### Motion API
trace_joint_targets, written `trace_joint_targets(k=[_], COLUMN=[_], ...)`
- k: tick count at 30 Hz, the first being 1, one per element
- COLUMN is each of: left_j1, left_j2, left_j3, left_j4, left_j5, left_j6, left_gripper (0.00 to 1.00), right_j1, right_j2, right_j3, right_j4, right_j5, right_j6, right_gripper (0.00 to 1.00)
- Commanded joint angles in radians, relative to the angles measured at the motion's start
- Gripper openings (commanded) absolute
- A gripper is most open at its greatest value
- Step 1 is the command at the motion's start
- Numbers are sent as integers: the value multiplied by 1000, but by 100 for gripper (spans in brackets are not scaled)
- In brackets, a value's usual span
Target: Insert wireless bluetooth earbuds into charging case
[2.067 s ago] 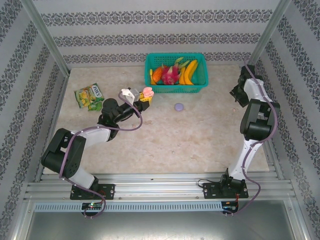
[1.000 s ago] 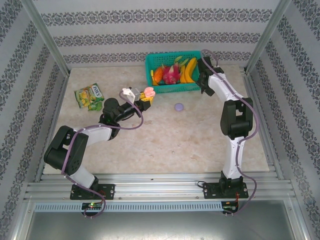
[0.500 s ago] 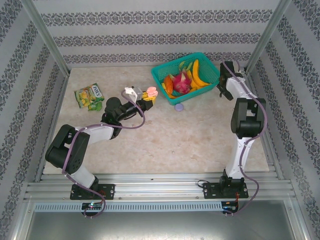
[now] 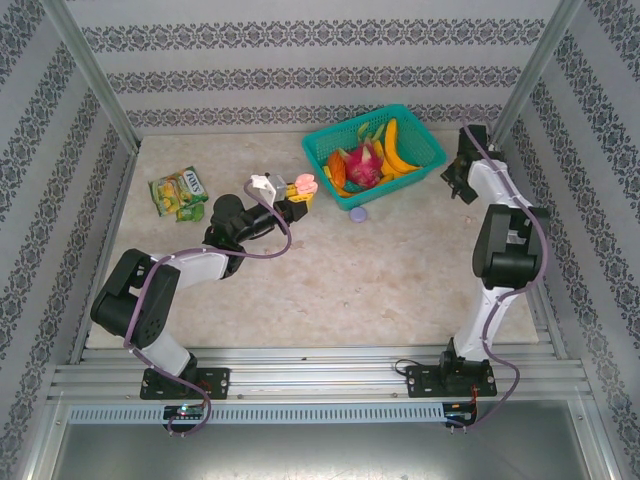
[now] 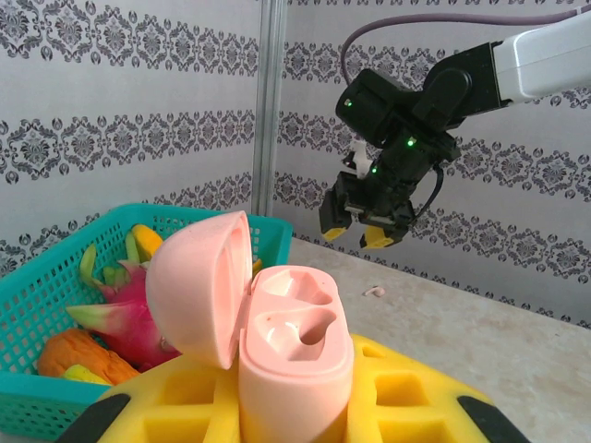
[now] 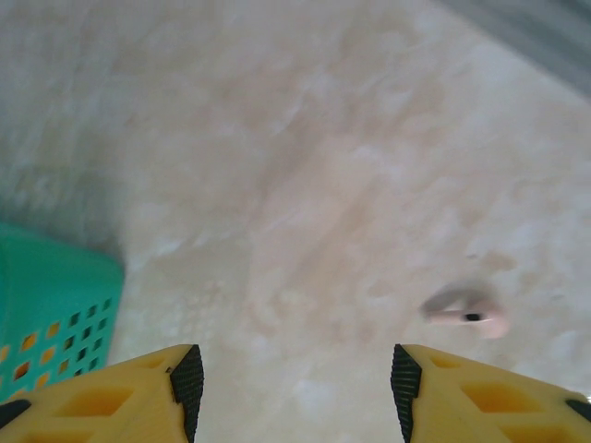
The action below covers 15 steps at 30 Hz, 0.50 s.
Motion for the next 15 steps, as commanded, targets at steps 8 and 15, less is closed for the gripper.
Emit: trace_joint_targets(k=[8,15], left_j1=[-11,-11], left_j2=[-48,-44], left_j3=[17,24], left_j4=[-3,-3], left_j5=[13,12], left_j6=[16,15], left_gripper=[0,0], right_j1=[-87,-94], right_j2=[50,102], right_j3=[-3,84], right_j4=[-150,-227], right_j5=[11,54], right_j6=[-85,-150], right_gripper=[55,42])
